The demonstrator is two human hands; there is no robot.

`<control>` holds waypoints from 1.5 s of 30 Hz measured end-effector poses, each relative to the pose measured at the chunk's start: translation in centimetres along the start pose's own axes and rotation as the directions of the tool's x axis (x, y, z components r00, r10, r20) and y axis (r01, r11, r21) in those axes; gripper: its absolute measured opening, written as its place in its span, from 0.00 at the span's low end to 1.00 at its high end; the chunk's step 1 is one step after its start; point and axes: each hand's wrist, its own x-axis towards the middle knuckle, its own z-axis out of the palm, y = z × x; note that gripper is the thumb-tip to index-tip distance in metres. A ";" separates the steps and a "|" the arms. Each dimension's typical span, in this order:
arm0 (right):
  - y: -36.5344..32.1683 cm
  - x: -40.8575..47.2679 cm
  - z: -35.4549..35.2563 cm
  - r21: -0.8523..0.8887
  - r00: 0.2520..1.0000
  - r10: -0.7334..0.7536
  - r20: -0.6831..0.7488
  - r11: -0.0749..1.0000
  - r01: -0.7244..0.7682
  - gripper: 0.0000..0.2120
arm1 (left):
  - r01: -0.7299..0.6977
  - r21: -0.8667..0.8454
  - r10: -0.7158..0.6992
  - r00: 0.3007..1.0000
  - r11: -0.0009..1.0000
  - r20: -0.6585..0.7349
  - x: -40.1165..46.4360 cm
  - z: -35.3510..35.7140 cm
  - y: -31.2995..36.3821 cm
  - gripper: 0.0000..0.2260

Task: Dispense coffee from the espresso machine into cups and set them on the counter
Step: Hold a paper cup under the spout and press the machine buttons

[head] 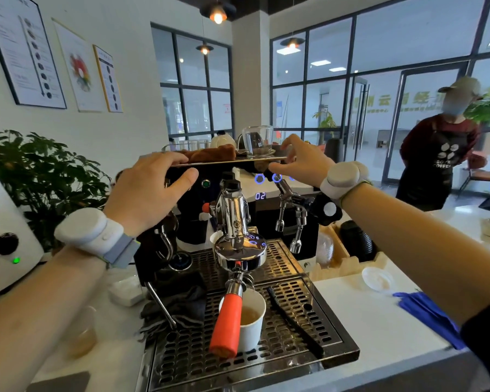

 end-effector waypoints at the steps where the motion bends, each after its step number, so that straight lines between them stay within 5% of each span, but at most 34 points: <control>1: -0.5 -0.2 0.1 0.045 1.000 -0.018 -0.009 0.999 0.019 0.26 | 0.002 -0.019 -0.002 1.000 1.000 0.000 0.2 -0.1 0.2 0.23; 7: -3.1 -2.9 0.5 0.290 0.993 -0.086 -0.075 0.951 0.104 0.32 | -0.060 -0.329 0.044 0.998 0.942 -0.054 -0.6 0.2 2.8 0.23; 13: -4.0 -5.8 1.6 0.490 0.992 -0.112 -0.053 0.863 0.123 0.33 | 0.084 -0.660 -0.020 0.994 0.747 0.103 -2.3 2.2 3.9 0.31; 33: 2.1 -15.4 10.5 0.599 0.965 0.009 0.262 0.782 -0.170 0.47 | 0.399 -0.637 -0.180 0.907 0.660 0.382 -12.3 10.3 -1.1 0.28; 40: 3.9 -17.9 13.8 0.548 0.910 0.041 0.413 0.787 -0.284 0.51 | 0.553 -0.608 -0.256 0.822 0.569 0.509 -15.3 13.5 -2.4 0.33; 45: 4.8 -18.8 16.4 0.476 0.858 0.053 0.510 0.814 -0.333 0.57 | 0.560 -0.567 -0.143 0.776 0.604 0.614 -17.1 15.6 -3.3 0.38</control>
